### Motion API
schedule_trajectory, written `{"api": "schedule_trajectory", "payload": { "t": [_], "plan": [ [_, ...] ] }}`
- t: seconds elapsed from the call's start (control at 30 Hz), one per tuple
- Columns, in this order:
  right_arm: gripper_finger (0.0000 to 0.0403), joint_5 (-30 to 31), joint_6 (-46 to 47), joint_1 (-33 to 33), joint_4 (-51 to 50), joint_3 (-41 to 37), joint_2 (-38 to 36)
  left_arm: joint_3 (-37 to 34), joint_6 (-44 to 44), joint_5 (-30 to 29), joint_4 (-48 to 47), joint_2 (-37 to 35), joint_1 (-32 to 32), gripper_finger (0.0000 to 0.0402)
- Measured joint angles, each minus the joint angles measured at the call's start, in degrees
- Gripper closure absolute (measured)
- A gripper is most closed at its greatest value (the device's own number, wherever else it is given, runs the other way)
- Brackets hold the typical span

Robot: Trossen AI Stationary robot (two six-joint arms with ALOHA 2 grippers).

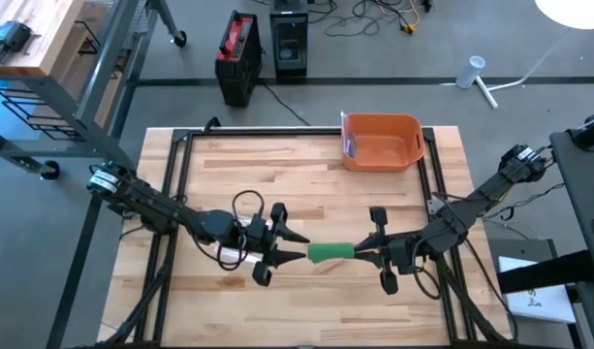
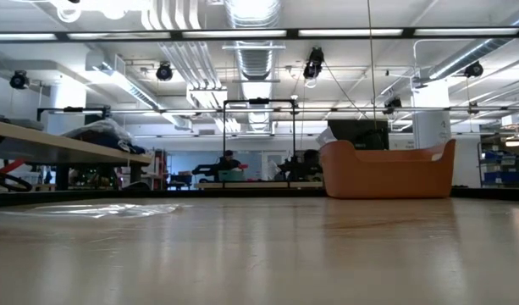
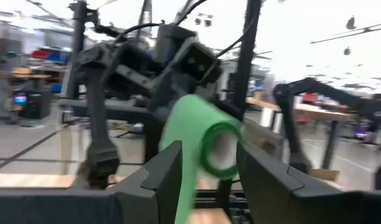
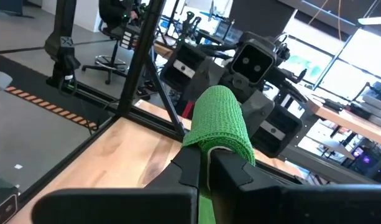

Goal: Roll bandage
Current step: Roll the green bandage

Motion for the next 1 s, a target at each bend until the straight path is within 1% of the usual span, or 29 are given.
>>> {"api": "schedule_trajectory", "payload": {
  "t": [0.07,0.33,0.7,0.9,1.0],
  "plan": [
    [0.0394,0.0,0.0,0.0,0.2,0.0,0.0,0.0,0.5,-1.8,-0.1,0.0,0.1,0.0263],
    [0.0394,-0.4,-1.2,0.0,1.1,0.0,0.1,0.0,0.7,-1.9,0.5,0.0,0.3,0.0285],
    [0.0394,-0.6,-2.3,-0.6,2.2,0.0,0.2,0.0,-0.6,-1.8,0.2,0.0,0.4,0.0285],
    [0.0394,-0.6,-2.0,-1.6,1.0,0.0,0.2,0.0,-0.6,-1.9,-0.2,0.0,0.4,0.0283],
    [0.0394,-1.9,-2.0,-1.9,1.4,0.0,0.6,0.0,-1.2,-1.8,-0.2,0.0,0.6,0.0285]
  ]
}}
